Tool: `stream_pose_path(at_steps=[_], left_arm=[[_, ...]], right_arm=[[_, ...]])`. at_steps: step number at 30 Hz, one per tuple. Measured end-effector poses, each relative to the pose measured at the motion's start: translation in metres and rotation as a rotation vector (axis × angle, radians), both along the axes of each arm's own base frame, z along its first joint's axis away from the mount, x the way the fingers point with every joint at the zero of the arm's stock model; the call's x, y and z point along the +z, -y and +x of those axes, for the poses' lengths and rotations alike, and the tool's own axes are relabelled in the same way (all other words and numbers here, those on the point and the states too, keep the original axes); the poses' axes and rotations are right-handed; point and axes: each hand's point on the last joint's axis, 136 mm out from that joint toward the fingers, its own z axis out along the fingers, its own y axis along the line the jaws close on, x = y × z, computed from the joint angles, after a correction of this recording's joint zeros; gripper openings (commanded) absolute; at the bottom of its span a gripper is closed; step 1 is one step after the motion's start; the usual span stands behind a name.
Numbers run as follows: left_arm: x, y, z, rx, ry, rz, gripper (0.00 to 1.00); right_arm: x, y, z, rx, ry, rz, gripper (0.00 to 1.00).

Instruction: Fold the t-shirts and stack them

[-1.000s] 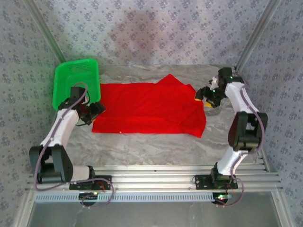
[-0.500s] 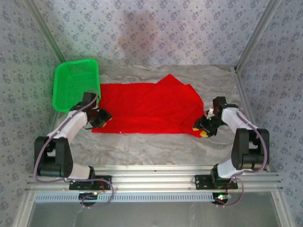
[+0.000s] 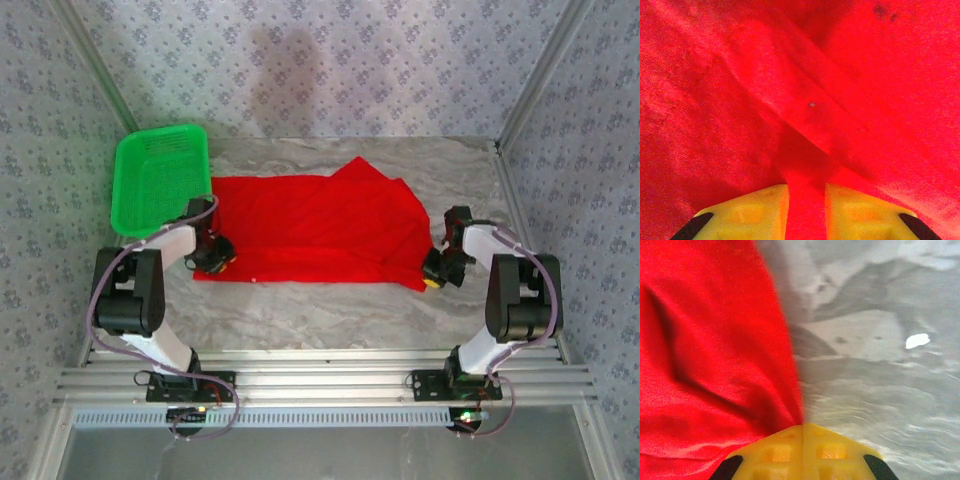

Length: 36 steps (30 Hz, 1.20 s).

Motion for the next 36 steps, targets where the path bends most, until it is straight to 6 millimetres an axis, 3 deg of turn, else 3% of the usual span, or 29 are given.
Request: stream_pose_path(at_steps=[6, 8, 11, 15, 20, 23, 25, 28, 36], left_arm=[[-0.001, -0.007, 0.001, 0.008, 0.003, 0.028, 0.26], [-0.002, -0.008, 0.000, 0.004, 0.005, 0.030, 0.26], [-0.003, -0.007, 0.000, -0.004, 0.007, 0.032, 0.27], [-0.003, -0.008, 0.000, -0.013, 0.011, 0.035, 0.27], [-0.003, -0.007, 0.000, -0.020, 0.019, 0.036, 0.27], [-0.002, -0.007, 0.000, -0.021, 0.020, 0.036, 0.27], [-0.003, -0.007, 0.000, -0.021, 0.020, 0.036, 0.27], [-0.003, -0.008, -0.001, -0.021, 0.020, 0.036, 0.27], [-0.003, -0.001, -0.008, -0.042, 0.020, 0.036, 0.27]], right_arm=[[0.017, 0.015, -0.012, -0.013, 0.038, -0.091, 0.00], [0.021, 0.013, -0.014, -0.019, 0.061, -0.079, 0.10], [0.022, 0.002, -0.015, -0.052, 0.095, -0.012, 0.39], [0.019, -0.020, -0.005, -0.029, 0.121, 0.065, 0.46], [-0.004, -0.036, 0.002, -0.010, 0.080, 0.099, 0.39], [-0.004, -0.040, 0.011, -0.013, 0.090, 0.113, 0.12], [-0.005, -0.041, 0.014, -0.018, 0.083, 0.110, 0.03], [-0.003, -0.033, 0.012, -0.034, 0.075, 0.075, 0.00], [0.020, -0.003, -0.020, -0.086, 0.031, -0.012, 0.00]])
